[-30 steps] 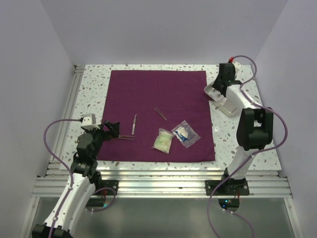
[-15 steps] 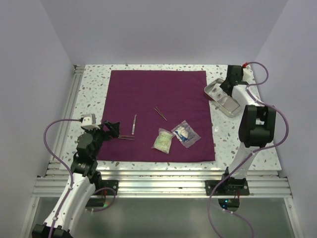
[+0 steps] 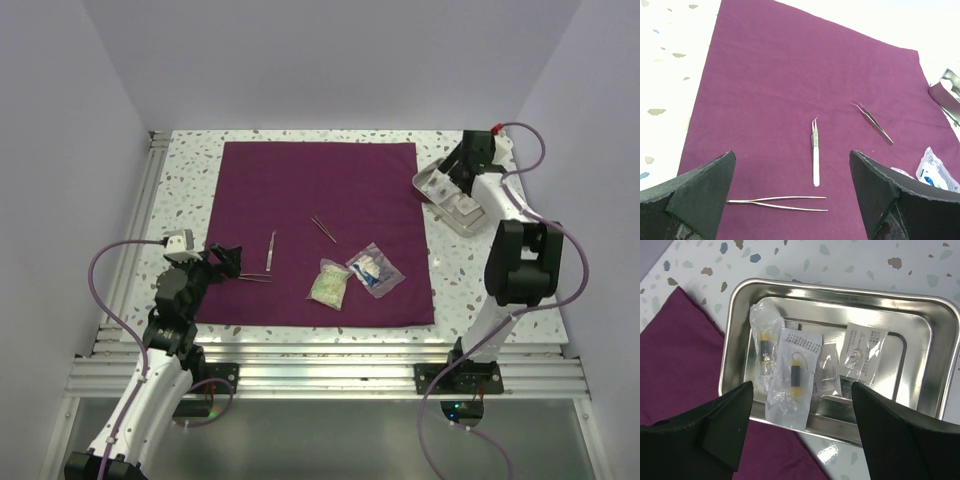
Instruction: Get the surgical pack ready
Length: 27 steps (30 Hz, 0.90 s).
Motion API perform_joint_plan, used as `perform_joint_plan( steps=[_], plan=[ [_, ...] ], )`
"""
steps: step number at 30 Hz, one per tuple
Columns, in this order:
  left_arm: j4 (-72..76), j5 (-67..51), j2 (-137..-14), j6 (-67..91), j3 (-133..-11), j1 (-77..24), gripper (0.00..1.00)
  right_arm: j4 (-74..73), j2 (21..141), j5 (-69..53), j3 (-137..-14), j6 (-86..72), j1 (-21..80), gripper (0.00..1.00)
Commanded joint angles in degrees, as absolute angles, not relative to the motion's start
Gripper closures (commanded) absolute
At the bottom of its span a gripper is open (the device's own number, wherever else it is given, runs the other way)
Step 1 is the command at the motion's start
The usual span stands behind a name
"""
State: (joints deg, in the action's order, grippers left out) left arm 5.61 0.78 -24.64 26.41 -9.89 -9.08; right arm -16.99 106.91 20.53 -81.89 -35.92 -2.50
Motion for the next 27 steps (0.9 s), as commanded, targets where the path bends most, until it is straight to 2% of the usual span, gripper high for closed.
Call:
perform_joint_plan(
  steps=[1, 5, 12, 15, 20, 27],
  plan=[
    [7.8, 0.3, -24.7, 26.8, -11.6, -9.3, 0.00, -18.1, 98.1, 17.0, -78.4, -32.8, -1.3, 0.19],
    [7.7, 0.3, -24.6, 26.9, -11.6, -9.4, 0.00, -18.4, 89.2, 11.9, -70.1, -32.3, 1.6, 0.22],
    [7.9, -1.1, -24.9, 27.2, -11.7, -9.4, 0.00, -21.0, 81.7, 7.7, -60.0, -27.6, 12.2, 0.25],
    [7.9, -1.5, -24.7, 27.3, -11.7, -9.4, 0.00, -20.9, 80.5, 2.6, -56.3, -24.0, 15.2, 0.26],
    [8.5, -2.5, -24.8, 27.7, -11.3, -9.4, 0.00, -23.8, 80.8, 5.3, -53.4, -21.3, 22.4, 0.26],
    [9.6, -3.9, -25.2, 28.2, -11.0, -9.5, 0.00, -23.4, 80.3, 6.5, -49.3, -21.4, 26.6, 0.26]
  ],
)
